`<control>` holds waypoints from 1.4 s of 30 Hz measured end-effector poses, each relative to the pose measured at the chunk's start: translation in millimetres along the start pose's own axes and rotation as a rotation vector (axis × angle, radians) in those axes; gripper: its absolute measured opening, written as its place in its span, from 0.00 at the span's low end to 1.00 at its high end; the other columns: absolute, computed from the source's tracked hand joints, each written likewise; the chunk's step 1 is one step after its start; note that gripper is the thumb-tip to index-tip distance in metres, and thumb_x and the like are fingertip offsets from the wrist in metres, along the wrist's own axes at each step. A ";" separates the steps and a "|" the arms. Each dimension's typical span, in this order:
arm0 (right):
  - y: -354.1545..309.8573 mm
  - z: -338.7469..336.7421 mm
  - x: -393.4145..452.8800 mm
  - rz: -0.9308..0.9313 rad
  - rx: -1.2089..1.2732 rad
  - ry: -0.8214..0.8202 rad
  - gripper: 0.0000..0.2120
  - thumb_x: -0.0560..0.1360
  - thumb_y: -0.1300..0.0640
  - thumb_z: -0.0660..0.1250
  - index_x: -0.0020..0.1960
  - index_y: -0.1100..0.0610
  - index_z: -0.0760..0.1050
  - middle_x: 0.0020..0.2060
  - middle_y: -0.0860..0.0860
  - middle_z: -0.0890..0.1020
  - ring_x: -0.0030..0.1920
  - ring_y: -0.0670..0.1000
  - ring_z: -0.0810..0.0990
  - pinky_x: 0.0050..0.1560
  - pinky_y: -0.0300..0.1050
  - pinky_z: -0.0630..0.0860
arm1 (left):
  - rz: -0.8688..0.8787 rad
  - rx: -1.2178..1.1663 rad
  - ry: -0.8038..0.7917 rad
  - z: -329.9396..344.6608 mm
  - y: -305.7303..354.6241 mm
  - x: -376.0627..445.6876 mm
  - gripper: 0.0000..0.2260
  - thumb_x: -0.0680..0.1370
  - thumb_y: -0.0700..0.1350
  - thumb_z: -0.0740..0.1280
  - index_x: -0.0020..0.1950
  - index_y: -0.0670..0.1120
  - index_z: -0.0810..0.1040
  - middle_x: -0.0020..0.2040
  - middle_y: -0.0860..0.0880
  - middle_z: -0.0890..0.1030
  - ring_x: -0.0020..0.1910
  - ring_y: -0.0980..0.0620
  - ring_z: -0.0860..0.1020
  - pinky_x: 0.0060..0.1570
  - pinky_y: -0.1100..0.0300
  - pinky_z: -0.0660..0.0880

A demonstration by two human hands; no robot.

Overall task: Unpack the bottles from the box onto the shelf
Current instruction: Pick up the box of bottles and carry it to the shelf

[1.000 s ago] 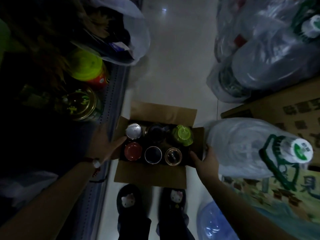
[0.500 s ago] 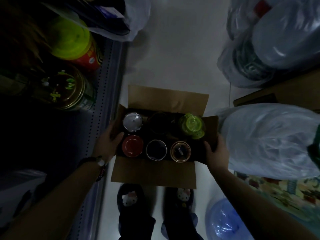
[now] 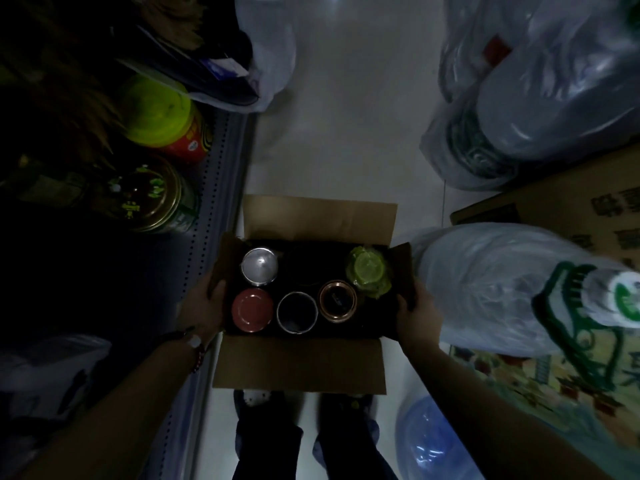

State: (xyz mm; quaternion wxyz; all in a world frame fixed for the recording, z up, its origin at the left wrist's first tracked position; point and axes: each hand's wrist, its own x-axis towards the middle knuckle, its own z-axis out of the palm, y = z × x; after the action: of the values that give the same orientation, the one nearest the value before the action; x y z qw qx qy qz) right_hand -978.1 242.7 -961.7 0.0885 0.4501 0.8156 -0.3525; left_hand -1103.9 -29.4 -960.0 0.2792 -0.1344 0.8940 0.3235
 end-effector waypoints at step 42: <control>-9.1 -328.7 -467.0 0.364 0.324 0.433 0.18 0.75 0.66 0.59 0.64 0.59 0.74 0.48 0.63 0.83 0.49 0.64 0.80 0.43 0.51 0.75 | 0.567 0.498 -0.256 -187.5 201.9 -404.8 0.17 0.81 0.43 0.59 0.68 0.39 0.71 0.65 0.35 0.74 0.64 0.34 0.71 0.63 0.50 0.67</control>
State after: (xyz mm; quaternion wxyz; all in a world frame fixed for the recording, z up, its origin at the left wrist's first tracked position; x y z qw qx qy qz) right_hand -658.1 140.9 -499.7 -0.0983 0.6614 0.6549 -0.3522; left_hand -939.1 24.5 -502.0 0.3120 0.2312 0.9047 0.1753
